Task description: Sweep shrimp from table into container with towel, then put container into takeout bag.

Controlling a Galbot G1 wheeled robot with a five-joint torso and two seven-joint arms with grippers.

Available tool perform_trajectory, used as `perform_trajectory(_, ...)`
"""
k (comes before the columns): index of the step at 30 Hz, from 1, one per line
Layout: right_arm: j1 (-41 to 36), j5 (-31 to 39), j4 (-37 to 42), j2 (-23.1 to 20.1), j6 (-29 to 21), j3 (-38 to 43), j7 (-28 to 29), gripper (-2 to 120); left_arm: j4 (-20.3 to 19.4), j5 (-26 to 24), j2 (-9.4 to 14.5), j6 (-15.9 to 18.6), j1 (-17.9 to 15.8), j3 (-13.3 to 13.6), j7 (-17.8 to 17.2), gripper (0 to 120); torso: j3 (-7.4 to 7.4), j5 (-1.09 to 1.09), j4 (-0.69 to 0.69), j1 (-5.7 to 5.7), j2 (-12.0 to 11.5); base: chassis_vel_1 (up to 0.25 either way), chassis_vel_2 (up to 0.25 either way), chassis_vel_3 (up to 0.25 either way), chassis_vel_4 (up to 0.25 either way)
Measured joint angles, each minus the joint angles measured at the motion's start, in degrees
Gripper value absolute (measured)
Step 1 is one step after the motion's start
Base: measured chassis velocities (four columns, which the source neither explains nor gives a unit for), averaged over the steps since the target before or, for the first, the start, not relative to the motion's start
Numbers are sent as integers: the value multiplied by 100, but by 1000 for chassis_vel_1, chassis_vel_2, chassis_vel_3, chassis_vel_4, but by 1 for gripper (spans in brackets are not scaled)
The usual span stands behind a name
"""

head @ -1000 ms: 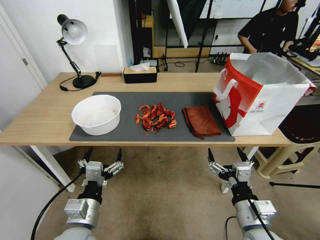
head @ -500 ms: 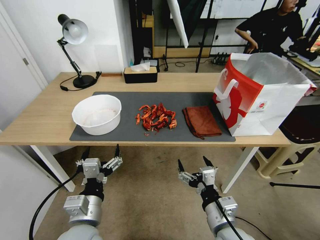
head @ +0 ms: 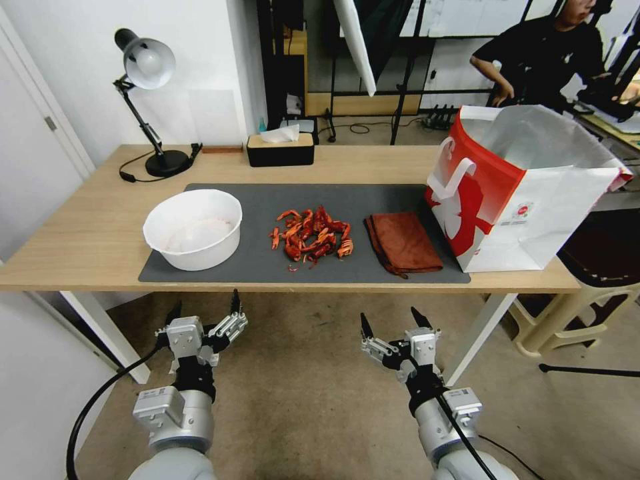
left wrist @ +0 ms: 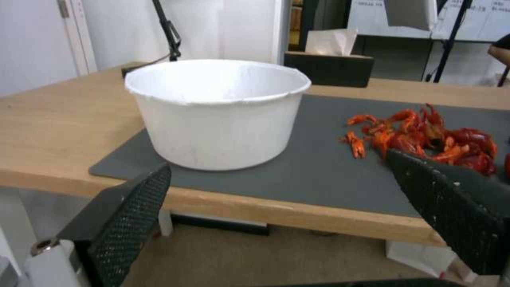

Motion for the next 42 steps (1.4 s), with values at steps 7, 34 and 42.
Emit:
perform_trajectory(7, 35, 80, -25, -77, -1, 64, 15, 100, 60, 166, 156, -511, -212, -314, 290, 100, 0, 0, 0, 0, 0, 0, 0, 0, 0)
perform_trajectory(34, 118, 18, -169, -172, -82, 37, -45, 100, 2350, -2386, 3516, -1382, -2598, -1140, 3116, 100, 1, -2, 0, 0, 0, 0, 0, 0, 0)
perform_trajectory(42, 197, -74, -330, -165, -60, 33, -78, 100, 3572, -1856, 4494, -1745, -3463, -1021, 5302, 100, 1, -1, 0, 1, 0, 0, 0, 0, 0)
